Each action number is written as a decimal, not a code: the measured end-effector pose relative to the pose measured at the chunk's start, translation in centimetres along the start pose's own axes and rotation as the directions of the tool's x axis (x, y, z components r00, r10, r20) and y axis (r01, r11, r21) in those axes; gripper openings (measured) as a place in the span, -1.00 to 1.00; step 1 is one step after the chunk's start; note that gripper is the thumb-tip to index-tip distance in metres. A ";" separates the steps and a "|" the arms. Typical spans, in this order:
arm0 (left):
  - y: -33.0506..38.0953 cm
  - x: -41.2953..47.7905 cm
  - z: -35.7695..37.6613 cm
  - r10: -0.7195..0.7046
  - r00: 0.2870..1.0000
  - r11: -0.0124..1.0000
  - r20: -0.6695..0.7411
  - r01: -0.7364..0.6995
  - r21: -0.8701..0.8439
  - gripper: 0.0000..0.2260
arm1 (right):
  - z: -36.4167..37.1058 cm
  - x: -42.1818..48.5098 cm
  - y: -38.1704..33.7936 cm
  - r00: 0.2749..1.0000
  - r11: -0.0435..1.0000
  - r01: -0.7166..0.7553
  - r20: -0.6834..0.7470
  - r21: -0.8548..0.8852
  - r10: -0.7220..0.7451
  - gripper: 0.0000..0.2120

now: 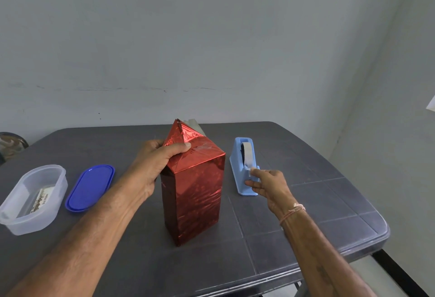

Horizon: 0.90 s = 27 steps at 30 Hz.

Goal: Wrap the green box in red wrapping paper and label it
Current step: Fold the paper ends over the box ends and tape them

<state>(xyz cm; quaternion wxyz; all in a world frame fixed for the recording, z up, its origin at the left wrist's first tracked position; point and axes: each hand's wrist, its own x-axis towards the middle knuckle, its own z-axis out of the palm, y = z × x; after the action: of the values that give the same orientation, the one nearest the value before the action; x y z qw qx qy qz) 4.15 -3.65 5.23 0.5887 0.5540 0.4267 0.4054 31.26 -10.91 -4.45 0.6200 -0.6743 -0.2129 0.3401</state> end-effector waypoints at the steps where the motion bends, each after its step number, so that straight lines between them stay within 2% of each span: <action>1: 0.0 0.0 0.0 0.001 1.000 1.000 0.001 -0.001 0.000 -0.75 | 0.0 0.0 0.2 1.000 1.000 0.007 0.000 0.012 -0.007 -0.83; 5: 0.0 0.1 -0.1 -0.002 1.000 1.000 0.007 0.002 0.000 -0.77 | 0.2 0.0 1.6 0.999 0.998 0.022 -0.032 0.065 -0.020 -0.83; 10: 0.1 -0.2 0.0 0.003 1.000 1.000 0.003 -0.003 0.004 -0.80 | 0.6 -0.1 3.3 0.991 0.994 0.013 -0.131 0.108 0.002 -0.66; 15: 0.2 -0.1 -0.1 0.005 1.000 1.000 0.009 -0.005 0.012 -0.80 | 0.7 -0.8 4.3 0.988 0.982 0.028 -0.154 0.185 0.001 -0.81; 18: 0.4 -0.2 -0.1 0.013 1.000 0.999 0.006 -0.013 0.029 -0.86 | 0.6 -1.1 4.5 0.984 0.977 0.038 -0.178 0.211 0.000 -0.79; 27: 1.4 -0.4 -0.2 -0.011 1.000 0.993 0.013 0.009 0.118 -0.78 | 1.6 -0.8 5.3 0.947 0.988 0.119 -0.311 0.096 -0.084 -0.79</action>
<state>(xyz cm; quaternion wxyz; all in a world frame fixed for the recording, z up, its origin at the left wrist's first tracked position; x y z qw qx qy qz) 3.79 -3.86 6.65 0.5601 0.5884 0.4486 0.3727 28.81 -11.11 -9.51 0.6993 -0.6708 -0.1291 0.2106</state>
